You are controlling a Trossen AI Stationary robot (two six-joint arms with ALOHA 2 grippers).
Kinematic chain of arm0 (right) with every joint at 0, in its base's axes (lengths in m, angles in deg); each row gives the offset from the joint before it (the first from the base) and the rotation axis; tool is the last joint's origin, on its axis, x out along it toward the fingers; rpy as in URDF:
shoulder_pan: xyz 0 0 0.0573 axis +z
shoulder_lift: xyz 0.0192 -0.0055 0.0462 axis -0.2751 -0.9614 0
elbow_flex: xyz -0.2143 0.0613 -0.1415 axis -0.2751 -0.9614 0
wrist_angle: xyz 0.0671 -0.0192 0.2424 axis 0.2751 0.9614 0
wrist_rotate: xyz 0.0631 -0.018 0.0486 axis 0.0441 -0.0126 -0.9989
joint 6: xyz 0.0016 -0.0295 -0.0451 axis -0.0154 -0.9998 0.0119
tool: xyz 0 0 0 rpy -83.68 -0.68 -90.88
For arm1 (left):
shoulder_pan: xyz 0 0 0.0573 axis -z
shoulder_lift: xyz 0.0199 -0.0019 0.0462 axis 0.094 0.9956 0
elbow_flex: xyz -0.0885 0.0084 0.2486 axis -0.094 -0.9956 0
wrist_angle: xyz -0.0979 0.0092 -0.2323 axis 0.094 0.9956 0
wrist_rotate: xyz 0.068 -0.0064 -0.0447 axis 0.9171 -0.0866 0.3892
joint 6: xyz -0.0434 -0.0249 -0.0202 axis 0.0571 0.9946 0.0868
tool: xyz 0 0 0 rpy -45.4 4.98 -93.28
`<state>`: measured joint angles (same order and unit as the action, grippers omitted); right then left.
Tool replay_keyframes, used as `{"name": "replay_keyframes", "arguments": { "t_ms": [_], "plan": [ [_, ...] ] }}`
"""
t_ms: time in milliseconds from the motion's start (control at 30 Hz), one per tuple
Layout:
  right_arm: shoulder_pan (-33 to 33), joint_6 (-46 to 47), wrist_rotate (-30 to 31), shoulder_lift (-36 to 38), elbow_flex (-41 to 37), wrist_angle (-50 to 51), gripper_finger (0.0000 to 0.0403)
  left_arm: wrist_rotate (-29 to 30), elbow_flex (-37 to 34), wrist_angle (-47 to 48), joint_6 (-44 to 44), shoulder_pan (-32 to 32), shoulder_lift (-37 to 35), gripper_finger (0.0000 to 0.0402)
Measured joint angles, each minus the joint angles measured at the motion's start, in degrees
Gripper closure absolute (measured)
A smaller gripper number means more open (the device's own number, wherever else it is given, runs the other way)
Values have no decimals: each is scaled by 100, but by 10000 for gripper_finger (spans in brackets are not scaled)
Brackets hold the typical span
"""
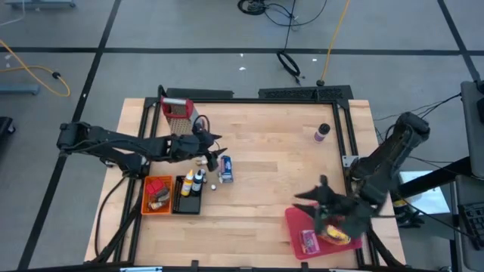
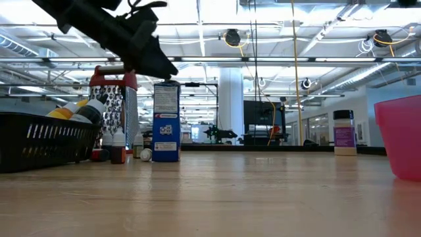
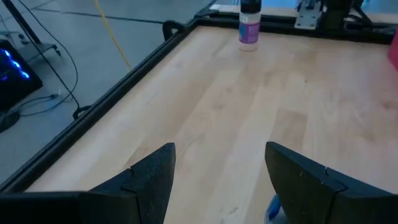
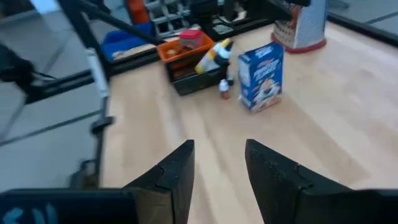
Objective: Pick & Place Kitchen Items
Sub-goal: Put the blue cereal box into the red bin
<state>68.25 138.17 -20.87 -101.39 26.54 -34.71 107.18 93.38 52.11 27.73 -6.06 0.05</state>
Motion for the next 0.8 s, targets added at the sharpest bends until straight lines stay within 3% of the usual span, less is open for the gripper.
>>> {"name": "replay_keyframes", "arguments": {
  "t_ms": [233,433,633,800],
  "plan": [
    [-1531,-1804,-1119,-738,0,-1340,268,-28,0,1092,266,0,-352,149],
    [-2360,-2481,-1965,-1360,0,-1902,268,-720,0,2074,-201,15,-420,149],
    [-2870,-2801,-2625,-1883,-2,-2621,268,-1793,2,1727,-1107,33,-390,149],
    [-3178,-3088,-3214,-2210,-2,-3300,268,-1824,4,1677,-1646,46,-384,149]
  ]
}}
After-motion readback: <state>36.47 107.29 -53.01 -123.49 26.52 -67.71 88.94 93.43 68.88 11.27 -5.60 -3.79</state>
